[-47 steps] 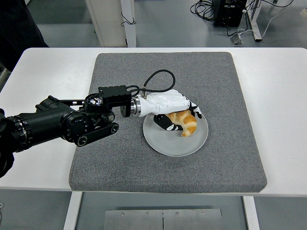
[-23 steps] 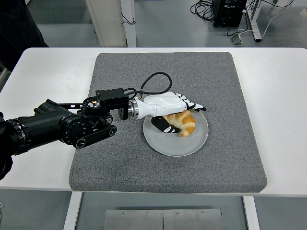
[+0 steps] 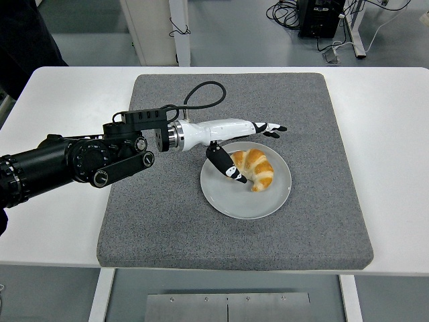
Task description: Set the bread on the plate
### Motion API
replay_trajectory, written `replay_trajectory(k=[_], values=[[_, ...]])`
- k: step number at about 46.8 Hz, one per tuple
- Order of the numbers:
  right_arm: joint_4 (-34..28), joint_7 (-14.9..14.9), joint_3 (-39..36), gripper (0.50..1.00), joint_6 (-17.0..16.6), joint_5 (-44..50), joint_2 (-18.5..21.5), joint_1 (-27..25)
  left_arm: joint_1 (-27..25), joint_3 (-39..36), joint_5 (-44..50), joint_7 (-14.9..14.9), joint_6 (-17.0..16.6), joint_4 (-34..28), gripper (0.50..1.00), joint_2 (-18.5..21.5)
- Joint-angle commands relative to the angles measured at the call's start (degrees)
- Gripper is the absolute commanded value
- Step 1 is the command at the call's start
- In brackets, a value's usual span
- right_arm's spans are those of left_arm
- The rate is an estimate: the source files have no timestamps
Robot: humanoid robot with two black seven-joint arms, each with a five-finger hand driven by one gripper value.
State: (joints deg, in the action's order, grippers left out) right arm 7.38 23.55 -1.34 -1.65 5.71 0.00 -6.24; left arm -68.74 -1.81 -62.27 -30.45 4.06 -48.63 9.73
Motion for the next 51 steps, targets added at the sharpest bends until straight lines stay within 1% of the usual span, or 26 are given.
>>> replay_trajectory(k=[1,5,9,11,17,26,34,40,45,51], values=[[0.0,0.0,0.0,1.000,0.1,0.0,0.0,0.0,0.2,2.9,2.1,-0.2,2.3,-0.1,0.961,0.8],[0.0,0.0,0.0,1.000,0.0,0.0,0.0,0.0,0.6,5.8,5.0,-0.3,3.2,-0.1,0.966,1.3],[0.0,0.0,-0.1,1.000,0.0,0.0,0.0,0.0,1.1,8.4,8.5,-0.3,3.2,-0.1,0.968,1.6],[0.0,0.0,0.0,1.000,0.0,0.0,0.0,0.0,1.5,9.7,10.4,-0.4,3.2,-0.1,0.969,2.4],[0.0,0.0,0.0,1.000,0.0,0.0,0.0,0.0,3.5,13.7,16.6,-1.1,3.2,-0.1,0.969,3.6],[0.0,0.0,0.0,1.000,0.0,0.0,0.0,0.0,6.3,19.3,21.5,-1.1,3.2,-0.1,0.969,3.7],[0.0,0.0,-0.1,1.000,0.0,0.0,0.0,0.0,10.3,25.0,24.4,-1.2,3.0,0.0,0.969,3.7],[0.0,0.0,0.0,1.000,0.0,0.0,0.0,0.0,13.0,29.8,26.8,-1.1,2.5,0.0,0.969,2.5],[0.0,0.0,0.0,1.000,0.0,0.0,0.0,0.0,14.6,31.1,29.7,-1.0,1.7,0.0,0.969,1.6],[0.0,0.0,0.0,1.000,0.1,0.0,0.0,0.0,15.1,31.2,33.0,-1.0,0.4,0.7,0.969,1.5]])
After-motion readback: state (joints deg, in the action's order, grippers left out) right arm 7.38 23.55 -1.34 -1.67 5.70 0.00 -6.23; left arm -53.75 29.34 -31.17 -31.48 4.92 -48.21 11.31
